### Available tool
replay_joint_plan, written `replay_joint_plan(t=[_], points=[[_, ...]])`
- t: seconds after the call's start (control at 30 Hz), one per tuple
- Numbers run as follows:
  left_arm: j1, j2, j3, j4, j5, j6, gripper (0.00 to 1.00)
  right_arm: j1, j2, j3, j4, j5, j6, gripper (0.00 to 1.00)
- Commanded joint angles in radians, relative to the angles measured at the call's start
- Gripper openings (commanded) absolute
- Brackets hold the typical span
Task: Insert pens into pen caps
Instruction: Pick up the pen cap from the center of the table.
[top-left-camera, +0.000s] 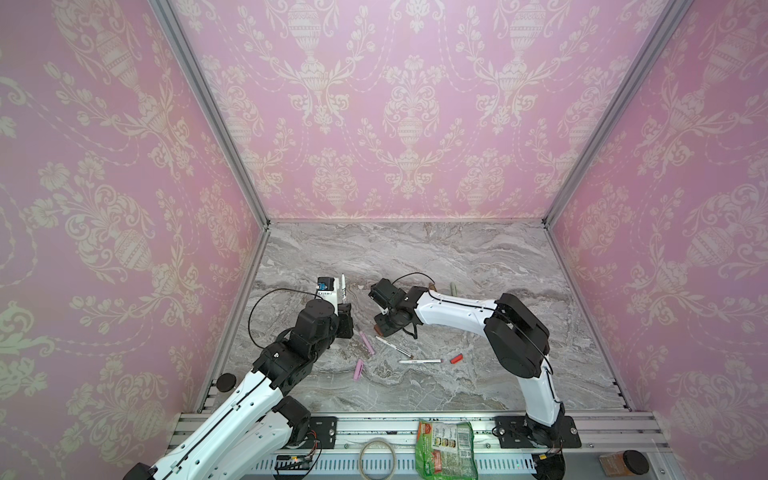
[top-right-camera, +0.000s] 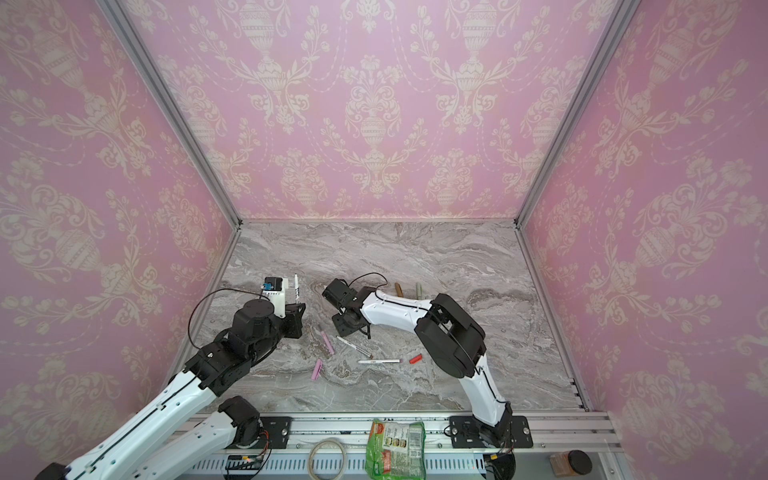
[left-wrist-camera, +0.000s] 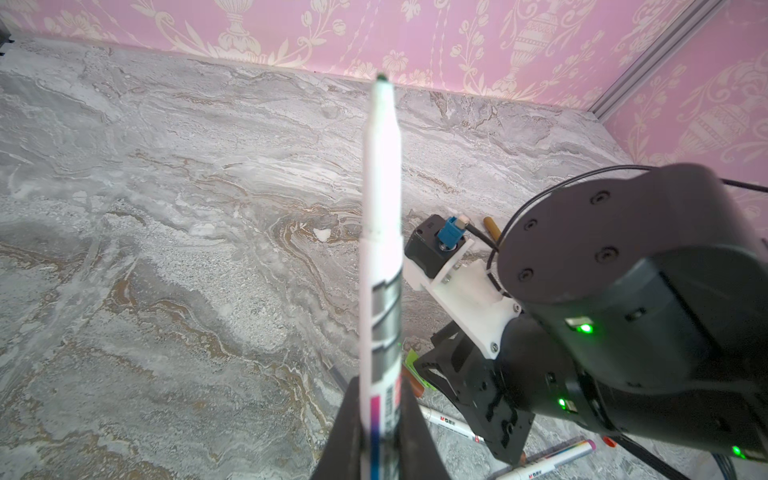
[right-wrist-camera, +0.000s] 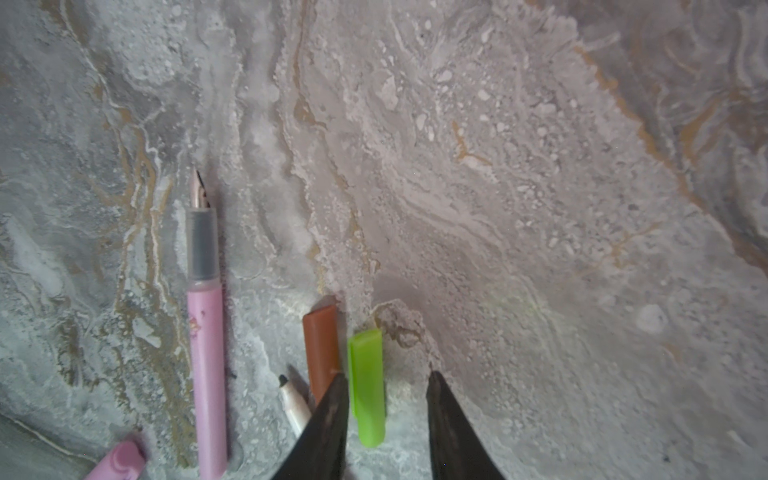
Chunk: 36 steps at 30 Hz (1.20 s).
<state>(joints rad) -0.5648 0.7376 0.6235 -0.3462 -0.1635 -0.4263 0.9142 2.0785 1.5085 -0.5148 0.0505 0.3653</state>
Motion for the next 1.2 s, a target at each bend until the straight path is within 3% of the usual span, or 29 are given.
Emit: replay_joint_plan(t=[0.0,0.7,0.97,1.17], points=[[0.008,-0.001,-0.012,0.002,0.006,0.029,0.0,0.005,0.025,0.03,-0.031,0.019,-0.014,0.33],[0.009,0.007,0.006,0.005,0.014,0.034,0.0,0.003,0.021,-0.048,0.027,-0.022,0.022,0.11],[0.009,0.049,0.01,0.036,0.065,0.032,0.0,-0.035,-0.107,-0.09,0.064,-0.012,0.074,0.07],[0.009,0.12,0.016,0.093,0.166,0.039,0.0,-0.113,-0.279,-0.172,0.15,-0.023,0.149,0.0]])
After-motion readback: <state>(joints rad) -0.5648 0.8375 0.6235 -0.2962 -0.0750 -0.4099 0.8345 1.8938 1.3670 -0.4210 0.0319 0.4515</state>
